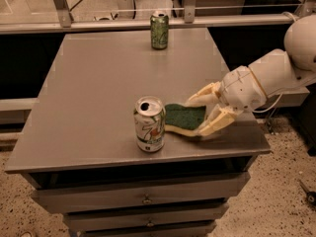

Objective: Move sponge near 7up can

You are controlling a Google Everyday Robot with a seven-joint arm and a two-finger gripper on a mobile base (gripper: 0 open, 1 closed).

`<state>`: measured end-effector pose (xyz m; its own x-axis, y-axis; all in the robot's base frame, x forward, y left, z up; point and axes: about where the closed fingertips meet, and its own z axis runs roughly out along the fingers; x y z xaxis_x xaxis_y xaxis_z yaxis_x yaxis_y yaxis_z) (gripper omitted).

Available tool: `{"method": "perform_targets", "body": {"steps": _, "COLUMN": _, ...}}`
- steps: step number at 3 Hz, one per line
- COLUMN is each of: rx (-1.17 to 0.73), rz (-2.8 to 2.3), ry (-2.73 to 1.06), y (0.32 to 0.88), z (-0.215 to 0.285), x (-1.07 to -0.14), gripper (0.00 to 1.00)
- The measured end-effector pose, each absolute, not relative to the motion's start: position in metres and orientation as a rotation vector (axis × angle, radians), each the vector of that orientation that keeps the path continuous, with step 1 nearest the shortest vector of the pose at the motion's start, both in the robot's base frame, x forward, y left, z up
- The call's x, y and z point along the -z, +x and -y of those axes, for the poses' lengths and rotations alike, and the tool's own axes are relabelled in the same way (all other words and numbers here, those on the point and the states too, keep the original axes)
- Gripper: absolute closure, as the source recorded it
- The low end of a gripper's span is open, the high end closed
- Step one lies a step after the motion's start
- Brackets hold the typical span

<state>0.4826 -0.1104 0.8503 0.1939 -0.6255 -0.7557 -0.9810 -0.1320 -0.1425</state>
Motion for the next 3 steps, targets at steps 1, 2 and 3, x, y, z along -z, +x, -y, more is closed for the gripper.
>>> {"method": "perform_targets", "body": {"steps": 1, "rx": -0.724, "rz": -1.495, "ry": -1.855, "y": 0.481, "z": 0.109, "x": -0.849, "gripper": 0.15}}
{"method": "perform_targets", "body": {"steps": 2, "rx": -0.699, "rz": -1.497, "ry": -1.857, "y": 0.484, "z": 0.111, "x": -0.854, "gripper": 0.00}}
{"method": "perform_targets", "body": {"steps": 3, "rx": -0.651, "rz": -1.509, "ry": -1.847, "y": 0.495, "z": 0.118, "x": -0.861, "gripper": 0.00}}
